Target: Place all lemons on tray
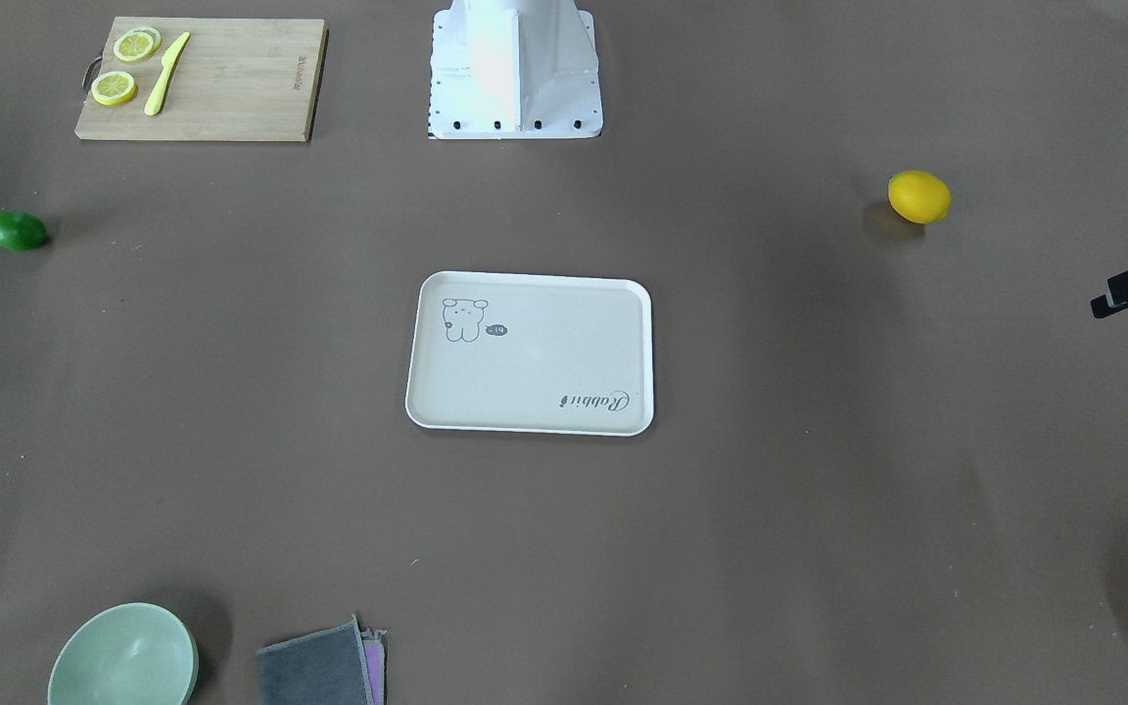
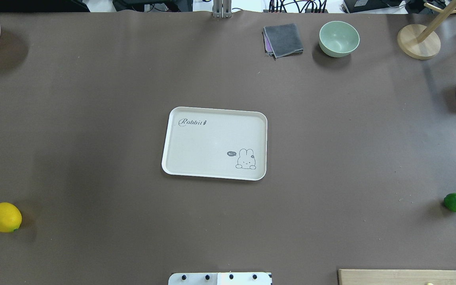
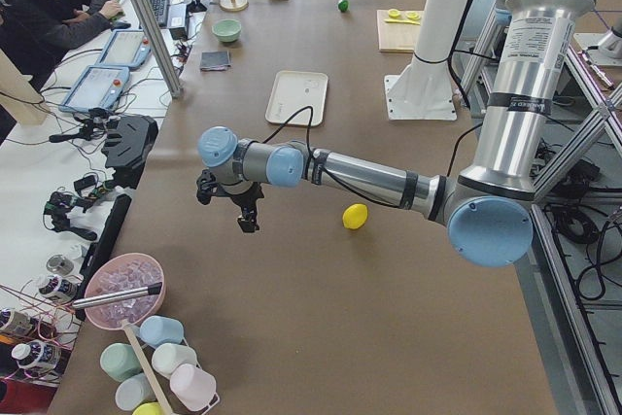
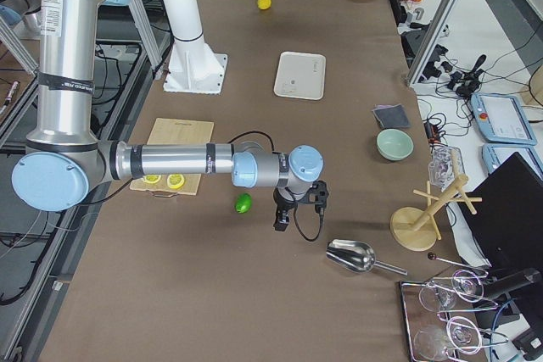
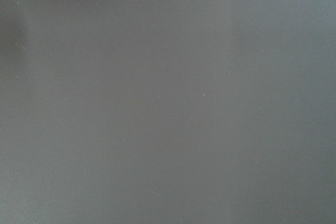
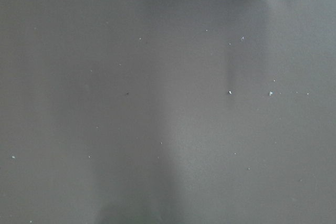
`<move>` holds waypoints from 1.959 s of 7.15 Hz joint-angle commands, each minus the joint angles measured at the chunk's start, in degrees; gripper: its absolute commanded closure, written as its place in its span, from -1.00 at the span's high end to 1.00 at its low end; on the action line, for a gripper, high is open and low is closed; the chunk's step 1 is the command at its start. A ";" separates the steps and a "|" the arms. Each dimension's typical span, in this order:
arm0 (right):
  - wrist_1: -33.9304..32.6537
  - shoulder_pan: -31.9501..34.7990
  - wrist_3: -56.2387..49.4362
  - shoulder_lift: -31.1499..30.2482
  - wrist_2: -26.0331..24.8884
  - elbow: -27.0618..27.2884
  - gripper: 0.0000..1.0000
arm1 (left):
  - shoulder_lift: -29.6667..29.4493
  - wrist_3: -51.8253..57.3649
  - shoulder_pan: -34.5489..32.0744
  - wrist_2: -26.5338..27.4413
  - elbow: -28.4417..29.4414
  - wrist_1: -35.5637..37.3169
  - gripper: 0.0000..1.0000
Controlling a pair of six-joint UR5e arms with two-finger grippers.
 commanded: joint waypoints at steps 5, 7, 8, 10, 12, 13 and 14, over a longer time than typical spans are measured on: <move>0.00 0.00 -0.01 0.09 0.00 0.13 1.00 | -1.67 -0.33 0.96 0.01 2.76 -1.49 0.96; -0.09 0.00 0.08 0.00 0.09 -0.04 1.00 | -0.71 -0.86 0.44 -0.68 2.70 -1.94 0.96; -0.09 0.00 0.08 0.00 0.09 -0.13 1.00 | -0.71 0.01 0.53 -0.78 5.05 -3.59 0.96; 0.00 0.00 -0.01 -0.09 0.18 -0.05 1.00 | 0.51 -0.59 0.35 -3.47 2.97 -4.75 0.96; 0.09 -0.09 -0.18 0.00 0.18 -0.04 1.00 | 0.87 -0.07 0.44 -7.28 3.05 -6.66 0.96; 0.09 -0.26 -0.01 0.96 0.35 0.04 1.00 | 0.87 -0.85 0.44 -6.93 2.87 -7.29 0.96; 0.00 -1.13 0.08 1.23 0.87 0.13 1.00 | 4.01 -0.86 0.79 -6.93 2.79 -7.47 0.96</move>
